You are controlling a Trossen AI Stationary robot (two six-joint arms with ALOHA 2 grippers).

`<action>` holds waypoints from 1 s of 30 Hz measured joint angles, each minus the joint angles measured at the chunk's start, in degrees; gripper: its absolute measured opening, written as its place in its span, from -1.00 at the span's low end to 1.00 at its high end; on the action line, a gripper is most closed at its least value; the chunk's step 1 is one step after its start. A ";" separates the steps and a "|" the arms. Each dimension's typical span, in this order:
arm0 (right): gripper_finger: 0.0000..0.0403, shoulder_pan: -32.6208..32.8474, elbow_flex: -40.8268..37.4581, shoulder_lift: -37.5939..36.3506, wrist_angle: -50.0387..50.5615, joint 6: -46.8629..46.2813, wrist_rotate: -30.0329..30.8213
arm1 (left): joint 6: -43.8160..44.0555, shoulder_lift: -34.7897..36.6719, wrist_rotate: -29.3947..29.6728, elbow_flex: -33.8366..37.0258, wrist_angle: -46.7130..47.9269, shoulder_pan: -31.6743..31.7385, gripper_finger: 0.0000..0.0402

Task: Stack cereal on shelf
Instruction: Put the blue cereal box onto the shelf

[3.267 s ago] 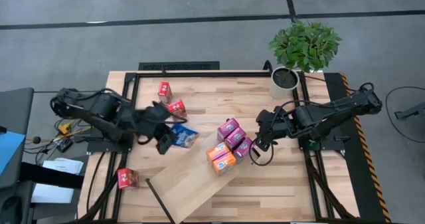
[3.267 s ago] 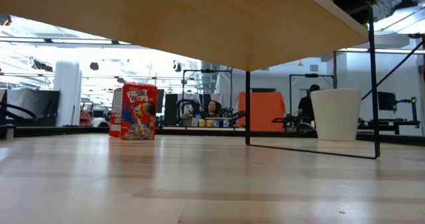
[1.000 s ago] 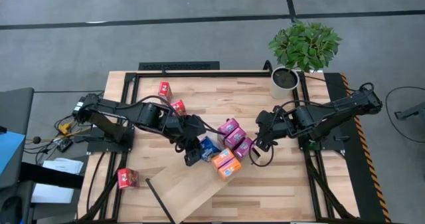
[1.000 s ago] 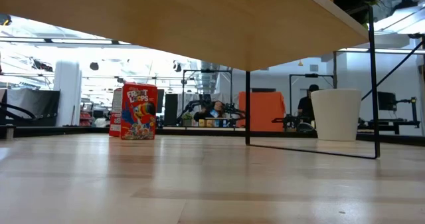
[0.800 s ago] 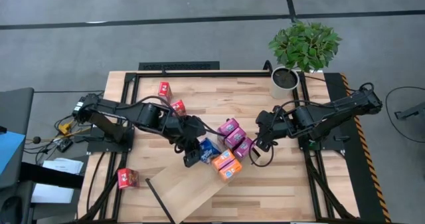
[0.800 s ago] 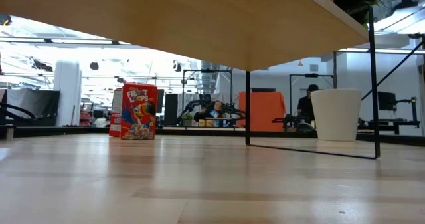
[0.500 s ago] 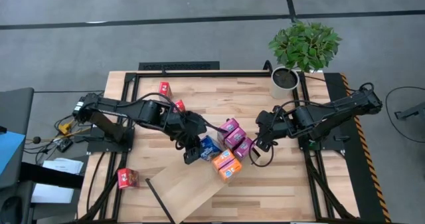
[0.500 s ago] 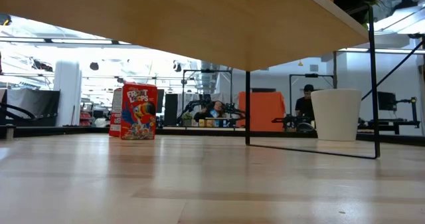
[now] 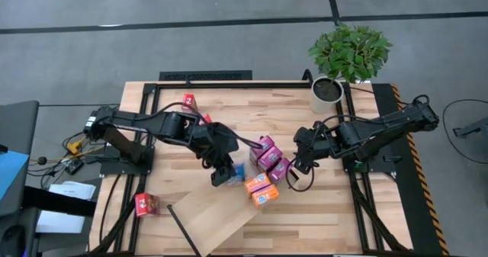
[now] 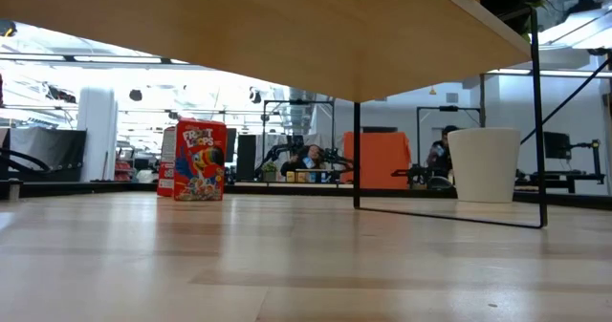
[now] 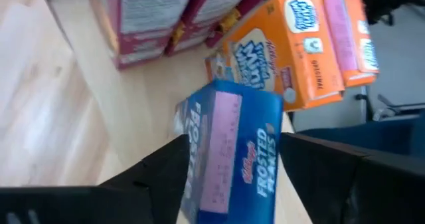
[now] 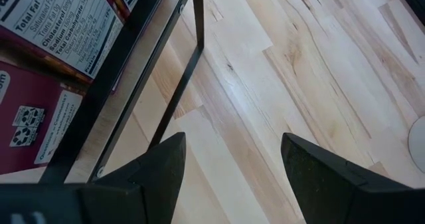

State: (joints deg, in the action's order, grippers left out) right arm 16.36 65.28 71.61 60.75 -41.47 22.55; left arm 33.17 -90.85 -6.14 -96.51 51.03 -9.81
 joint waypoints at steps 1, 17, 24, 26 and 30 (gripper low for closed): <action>0.36 0.00 0.00 0.00 0.00 0.00 0.00 | 0.02 0.00 -1.00 0.00 -0.02 0.32 0.15; 0.36 0.11 0.00 0.00 -0.24 -0.02 0.01 | 7.15 8.79 3.06 -0.13 12.08 2.12 0.11; 0.36 0.11 0.00 0.00 -0.50 -0.02 0.00 | 14.60 14.13 13.29 0.85 20.58 -5.53 -0.21; 0.36 0.11 0.00 0.00 -0.67 -0.04 0.01 | 17.91 14.12 14.75 2.07 19.23 -8.39 -0.31; 0.36 0.11 0.00 0.00 -1.65 -0.02 0.02 | 20.87 11.76 17.76 3.84 17.93 -13.07 -0.60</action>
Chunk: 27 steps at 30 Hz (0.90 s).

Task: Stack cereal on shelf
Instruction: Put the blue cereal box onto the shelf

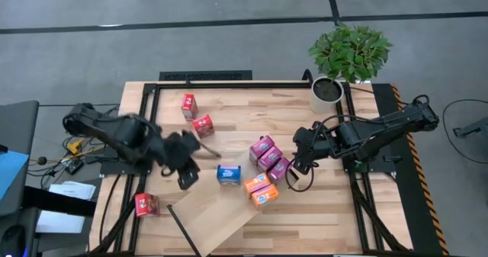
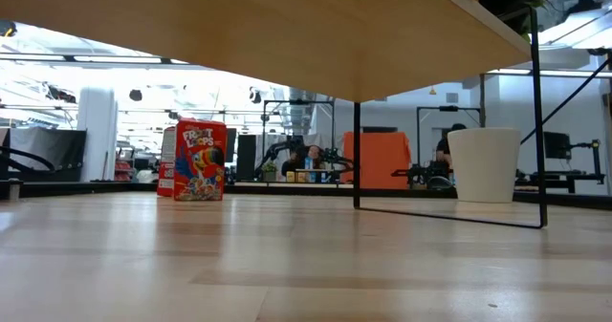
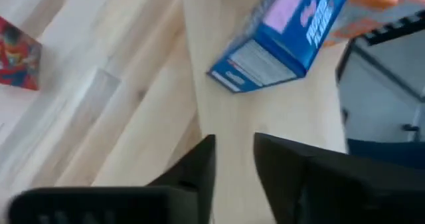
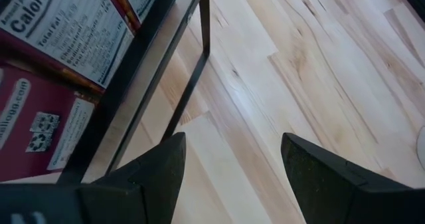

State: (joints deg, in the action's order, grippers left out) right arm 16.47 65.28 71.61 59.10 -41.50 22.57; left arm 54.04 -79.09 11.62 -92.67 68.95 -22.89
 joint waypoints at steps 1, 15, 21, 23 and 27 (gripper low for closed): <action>0.36 0.00 0.00 0.00 -0.05 0.00 0.00 | 0.13 -0.78 1.13 0.30 0.09 -0.65 -0.69; 0.36 0.00 0.00 0.00 -0.03 0.00 0.00 | -2.39 -8.19 5.52 0.34 -8.44 -1.52 -0.99; 0.36 0.00 0.00 0.00 -0.04 0.00 -0.02 | -5.66 -11.11 3.51 0.34 -15.41 -1.22 -0.99; 0.36 0.00 0.00 0.00 -0.06 0.00 -0.02 | -6.60 -11.98 2.11 0.34 -16.89 -1.01 -1.00; 0.36 0.00 0.00 0.00 -0.06 0.00 -0.04 | -7.69 -12.90 1.69 0.34 -17.43 -0.41 -1.00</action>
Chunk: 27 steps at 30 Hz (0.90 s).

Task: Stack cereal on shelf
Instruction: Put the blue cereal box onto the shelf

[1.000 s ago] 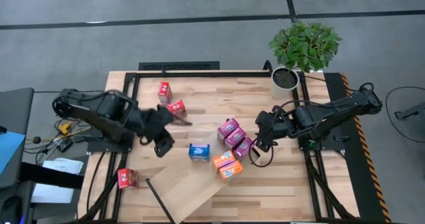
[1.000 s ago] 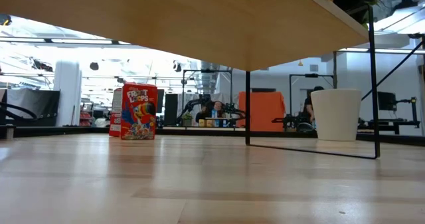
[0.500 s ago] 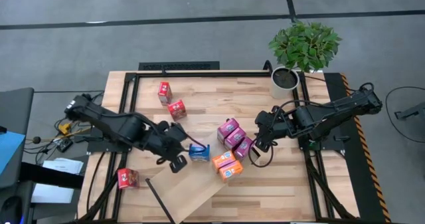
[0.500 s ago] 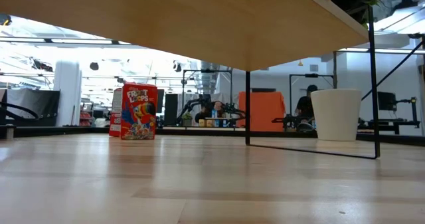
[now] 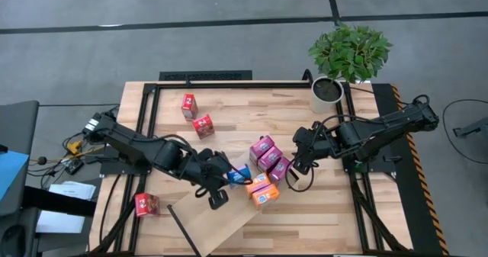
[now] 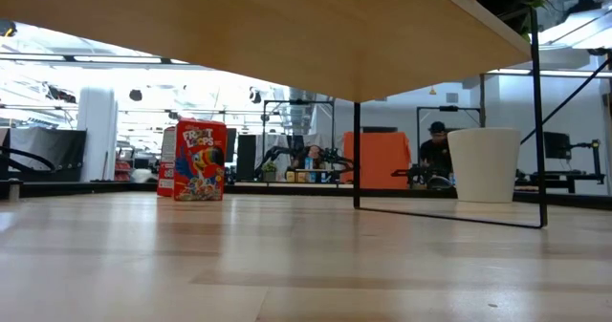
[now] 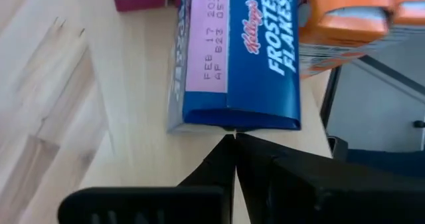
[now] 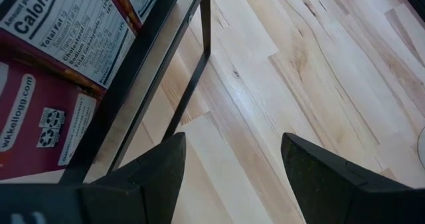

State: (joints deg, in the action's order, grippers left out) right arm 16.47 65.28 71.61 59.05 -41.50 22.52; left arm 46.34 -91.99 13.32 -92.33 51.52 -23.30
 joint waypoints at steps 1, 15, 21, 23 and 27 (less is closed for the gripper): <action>0.36 0.00 0.00 0.00 0.00 0.00 0.00 | -0.28 -0.02 0.08 0.00 0.14 0.15 -1.00; 0.36 0.11 0.00 0.00 -0.08 -0.04 -0.13 | -4.77 0.00 -1.62 0.00 -4.99 3.49 -1.00; 0.36 3.06 0.00 0.00 -2.91 0.85 -0.07 | -6.73 0.00 -3.91 0.00 -7.61 3.53 -1.00; 0.36 4.93 0.35 0.00 -3.33 0.94 0.25 | -7.66 0.25 -3.87 -0.18 -7.25 3.53 -1.00; 0.35 9.99 2.60 0.00 -3.42 0.83 3.82 | -8.81 1.15 -3.87 -2.03 -6.07 3.79 -1.00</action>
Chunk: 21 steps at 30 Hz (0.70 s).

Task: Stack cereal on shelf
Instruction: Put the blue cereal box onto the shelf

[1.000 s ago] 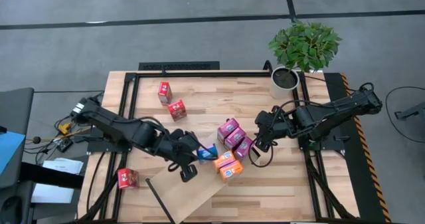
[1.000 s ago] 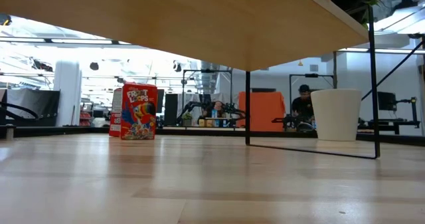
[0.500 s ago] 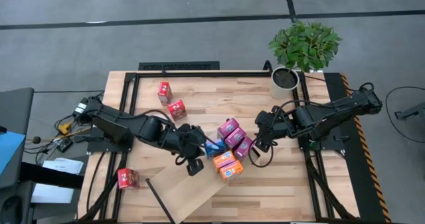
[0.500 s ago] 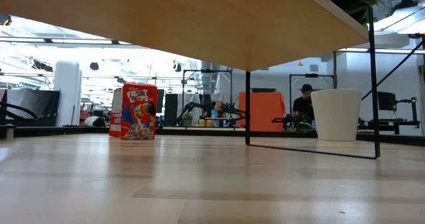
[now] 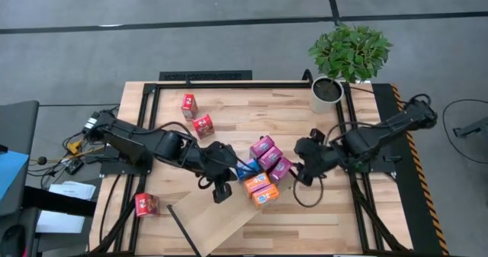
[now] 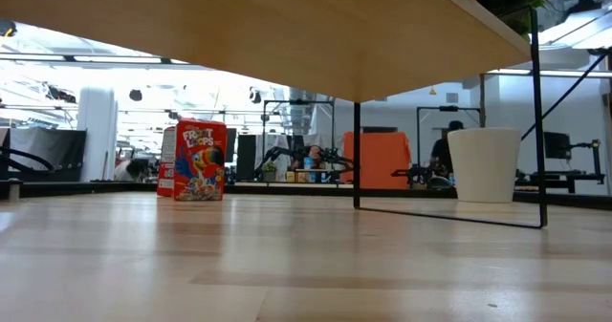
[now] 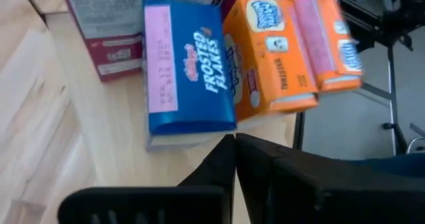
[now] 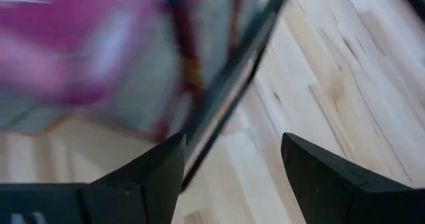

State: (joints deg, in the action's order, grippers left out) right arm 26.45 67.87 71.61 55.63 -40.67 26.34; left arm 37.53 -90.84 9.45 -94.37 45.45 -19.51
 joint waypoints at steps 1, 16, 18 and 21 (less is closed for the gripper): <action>0.34 1.49 0.71 0.00 0.19 -0.62 1.18 | -0.32 0.14 -0.10 -0.42 0.66 0.02 -1.00; -0.87 19.73 4.61 2.59 -4.17 -15.76 6.37 | -7.27 3.73 4.83 -2.34 8.95 1.11 -1.00; -0.94 20.30 4.61 4.87 -9.44 -13.09 7.25 | -8.64 3.79 6.06 -2.34 9.42 1.54 -1.00; -0.88 20.10 4.60 8.58 -17.24 -10.54 7.26 | -10.24 3.79 5.63 -2.34 9.61 2.19 -1.00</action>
State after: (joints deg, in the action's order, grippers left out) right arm 46.55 72.48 80.19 38.39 -51.21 33.60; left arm 27.30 -87.05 15.08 -96.71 55.07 -17.32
